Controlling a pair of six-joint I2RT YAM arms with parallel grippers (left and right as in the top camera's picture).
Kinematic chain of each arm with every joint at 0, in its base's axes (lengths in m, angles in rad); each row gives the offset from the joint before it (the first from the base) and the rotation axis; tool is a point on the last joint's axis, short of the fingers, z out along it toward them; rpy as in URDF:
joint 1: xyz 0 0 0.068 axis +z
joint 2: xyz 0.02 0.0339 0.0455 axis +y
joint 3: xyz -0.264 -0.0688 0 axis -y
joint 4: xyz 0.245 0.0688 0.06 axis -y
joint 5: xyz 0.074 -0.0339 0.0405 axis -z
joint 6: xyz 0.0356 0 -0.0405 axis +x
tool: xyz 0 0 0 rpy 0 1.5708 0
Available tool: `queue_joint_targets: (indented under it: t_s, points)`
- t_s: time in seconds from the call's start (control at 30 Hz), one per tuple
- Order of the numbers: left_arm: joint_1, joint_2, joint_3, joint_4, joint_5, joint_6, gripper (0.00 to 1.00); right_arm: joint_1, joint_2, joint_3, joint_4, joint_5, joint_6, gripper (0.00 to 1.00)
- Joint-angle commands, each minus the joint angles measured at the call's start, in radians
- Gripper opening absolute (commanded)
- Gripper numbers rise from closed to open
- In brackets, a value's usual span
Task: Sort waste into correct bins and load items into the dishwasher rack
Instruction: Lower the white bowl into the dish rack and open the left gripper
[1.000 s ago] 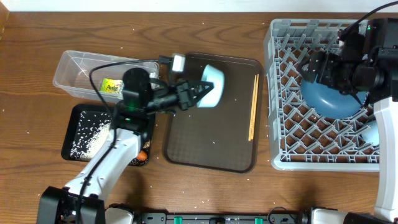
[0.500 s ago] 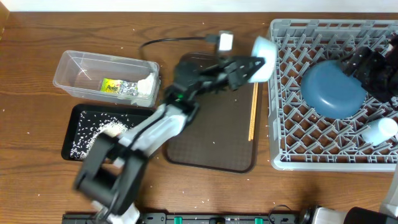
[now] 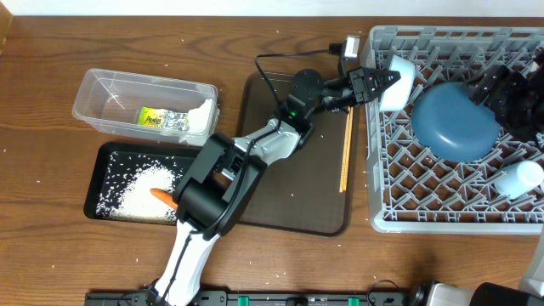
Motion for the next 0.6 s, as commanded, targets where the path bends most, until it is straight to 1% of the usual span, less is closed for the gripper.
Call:
queue_joint_targets:
  t_s: [0.0,0.1,0.27,0.33,0.37,0.43,0.47,0.5,0.53,0.57]
  points:
    - [0.002,0.039,0.029,0.014,-0.011,-0.082,0.06,-0.005,0.001,0.003,-0.003,-0.006,0.002,0.83]
    - [0.002,0.058,0.029,0.049,-0.011,-0.128,0.07,-0.005,0.001,0.003,-0.008,-0.006,0.002,0.84]
    - [0.002,0.059,0.029,0.112,-0.011,-0.145,0.07,-0.005,0.001,0.003,-0.014,-0.004,0.002,0.84]
    - [0.003,0.059,0.029,0.113,-0.016,-0.146,0.07,-0.005,0.001,0.003,-0.018,-0.004,0.002,0.84]
    - [0.003,0.059,0.029,0.112,-0.024,-0.150,0.12,-0.005,0.001,0.003,-0.019,-0.003,0.002,0.84]
    - [0.003,0.059,0.029,0.111,-0.037,-0.152,0.35,-0.005,0.001,0.003,-0.023,-0.003,0.002,0.84]
    - [0.005,0.059,0.029,0.111,-0.037,-0.151,0.44,-0.005,0.001,0.003,-0.023,-0.004,0.002,0.84]
    - [0.008,0.059,0.029,0.111,-0.035,-0.151,0.62,-0.005,0.001,0.003,-0.026,-0.003,0.002,0.84]
    - [0.012,0.059,0.029,0.111,-0.031,-0.151,0.82,-0.005,0.001,0.003,-0.028,-0.003,0.001,0.84]
    - [0.018,0.059,0.029,0.111,-0.024,-0.151,0.98,-0.005,0.001,0.003,-0.030,-0.004,-0.005,0.84]
